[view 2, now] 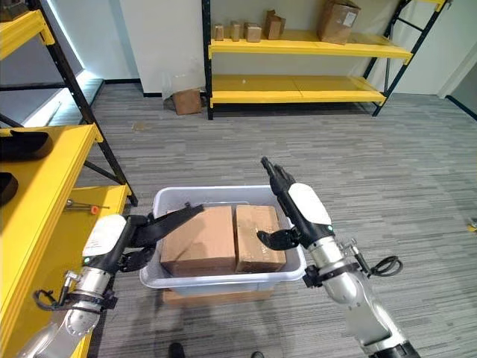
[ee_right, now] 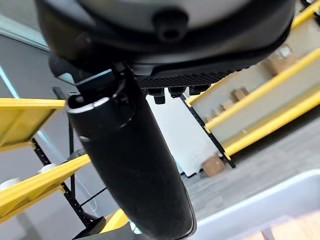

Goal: Move parts from the plastic box to the shelf.

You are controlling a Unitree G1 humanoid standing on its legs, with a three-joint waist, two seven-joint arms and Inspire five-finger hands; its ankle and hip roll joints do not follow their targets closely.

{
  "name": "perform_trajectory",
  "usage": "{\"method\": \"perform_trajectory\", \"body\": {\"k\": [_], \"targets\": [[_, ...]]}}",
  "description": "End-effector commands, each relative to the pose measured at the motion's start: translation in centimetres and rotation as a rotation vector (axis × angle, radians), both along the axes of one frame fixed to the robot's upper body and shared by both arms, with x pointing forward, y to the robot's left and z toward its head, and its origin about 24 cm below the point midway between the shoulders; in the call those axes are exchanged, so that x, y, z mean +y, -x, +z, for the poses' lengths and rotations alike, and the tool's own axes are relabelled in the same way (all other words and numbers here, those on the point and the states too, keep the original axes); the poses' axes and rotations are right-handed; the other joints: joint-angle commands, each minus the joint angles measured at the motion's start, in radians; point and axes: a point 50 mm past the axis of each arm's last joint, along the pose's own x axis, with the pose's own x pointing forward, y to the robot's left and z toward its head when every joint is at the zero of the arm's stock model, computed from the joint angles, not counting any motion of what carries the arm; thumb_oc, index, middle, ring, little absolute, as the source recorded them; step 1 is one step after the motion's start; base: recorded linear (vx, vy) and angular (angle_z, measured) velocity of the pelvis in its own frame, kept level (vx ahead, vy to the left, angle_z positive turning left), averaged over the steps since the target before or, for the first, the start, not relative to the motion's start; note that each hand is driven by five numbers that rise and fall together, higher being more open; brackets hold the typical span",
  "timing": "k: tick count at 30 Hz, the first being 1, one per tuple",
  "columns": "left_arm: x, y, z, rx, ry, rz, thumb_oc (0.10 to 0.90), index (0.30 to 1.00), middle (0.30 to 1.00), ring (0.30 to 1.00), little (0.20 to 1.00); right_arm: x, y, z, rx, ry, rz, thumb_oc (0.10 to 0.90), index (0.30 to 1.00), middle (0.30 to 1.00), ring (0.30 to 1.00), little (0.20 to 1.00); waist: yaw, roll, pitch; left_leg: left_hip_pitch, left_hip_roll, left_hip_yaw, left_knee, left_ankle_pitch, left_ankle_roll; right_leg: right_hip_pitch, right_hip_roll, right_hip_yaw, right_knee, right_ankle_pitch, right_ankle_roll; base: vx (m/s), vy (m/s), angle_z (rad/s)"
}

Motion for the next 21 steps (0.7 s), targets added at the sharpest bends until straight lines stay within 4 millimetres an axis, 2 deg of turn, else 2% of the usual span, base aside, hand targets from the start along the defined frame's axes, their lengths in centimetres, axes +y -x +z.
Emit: {"method": "perform_trajectory", "body": {"k": [1,5,9,12,13,16,18,21], "targets": [[-0.3,-2.8,5.8,-0.387,0.033,0.014,0.4,0.3,0.3,0.3,0.3,0.1,-0.8,5.4,-0.284,-0.144,0.006,0.9,1.0,1.0,1.0,1.0,0.012,-0.008,-0.073,0.123,0.061,-0.03,-0.003,-0.105,-0.034,-0.058,0.015,0.008,0.047,0.019,0.011,-0.03,-0.057,0.02],[-0.1,-2.4,5.7,-0.402,0.036,0.038,0.4,0.3,0.3,0.3,0.3,-0.2,-0.6,5.1,-0.276,-0.181,-0.011,0.9,1.0,1.0,1.0,1.0,0.012,0.01,-0.071,0.117,0.074,-0.035,-0.003,-0.09,-0.045,-0.053,0.027,-0.003,0.049,0.007,0.003,-0.04,-0.079,0.01],[-0.1,-2.1,5.9,-0.41,-0.022,0.03,0.4,0.3,0.3,0.3,0.3,0.5,-0.6,5.7,-0.301,-0.212,0.026,0.9,1.0,1.0,1.0,1.0,0.022,0.036,-0.059,0.104,0.096,-0.059,-0.003,-0.057,-0.06,-0.054,0.051,-0.029,0.089,-0.029,-0.019,-0.09,-0.126,0.09],[0.3,-1.9,6.7,-0.448,-0.1,0.023,0.4,0.3,0.3,0.3,0.3,2.2,-1.3,7.3,-0.368,-0.224,0.11,0.9,1.0,1.0,1.0,1.0,0.047,0.06,-0.024,0.068,0.124,-0.105,-0.001,0.001,-0.092,-0.059,0.087,-0.069,0.113,-0.057,-0.048,-0.18,-0.178,0.3],[0.1,-2.0,7.4,-0.473,-0.128,-0.004,0.4,0.3,0.3,0.3,0.3,2.6,-1.6,7.9,-0.394,-0.227,0.132,0.9,1.0,1.0,1.0,1.0,0.071,0.07,0.002,0.037,0.128,-0.131,0.001,0.038,-0.107,-0.062,0.095,-0.095,0.115,-0.063,-0.058,-0.26,-0.153,0.39],[-0.6,-2.4,8.6,-0.531,-0.178,-0.051,0.4,0.3,0.3,0.3,0.3,2.9,-2.0,8.5,-0.433,-0.205,0.135,0.9,1.0,1.0,1.0,1.0,0.093,0.084,0.04,-0.016,0.112,-0.173,0.002,0.095,-0.121,-0.075,0.083,-0.154,0.135,-0.068,-0.068,-0.21,-0.051,0.74],[-1.2,-2.8,9.5,-0.582,-0.19,-0.08,0.4,0.3,0.3,0.3,0.3,2.9,-2.3,8.9,-0.457,-0.197,0.127,0.9,1.0,1.0,1.0,1.0,0.083,0.074,0.065,-0.022,0.1,-0.158,0.045,0.076,-0.102,-0.103,0.05,-0.188,0.166,-0.067,-0.068,-0.26,-0.009,0.9],[-1.9,-2.8,10.5,-0.653,-0.22,-0.113,0.4,0.3,0.3,0.3,0.3,3.1,-2.4,8.7,-0.45,-0.206,0.129,0.9,1.0,1.0,1.0,1.0,0.066,0.051,0.058,-0.008,0.099,-0.109,0.214,-0.048,-0.065,-0.153,0.002,-0.205,0.174,-0.038,-0.07,-0.25,-0.005,0.64]]}}
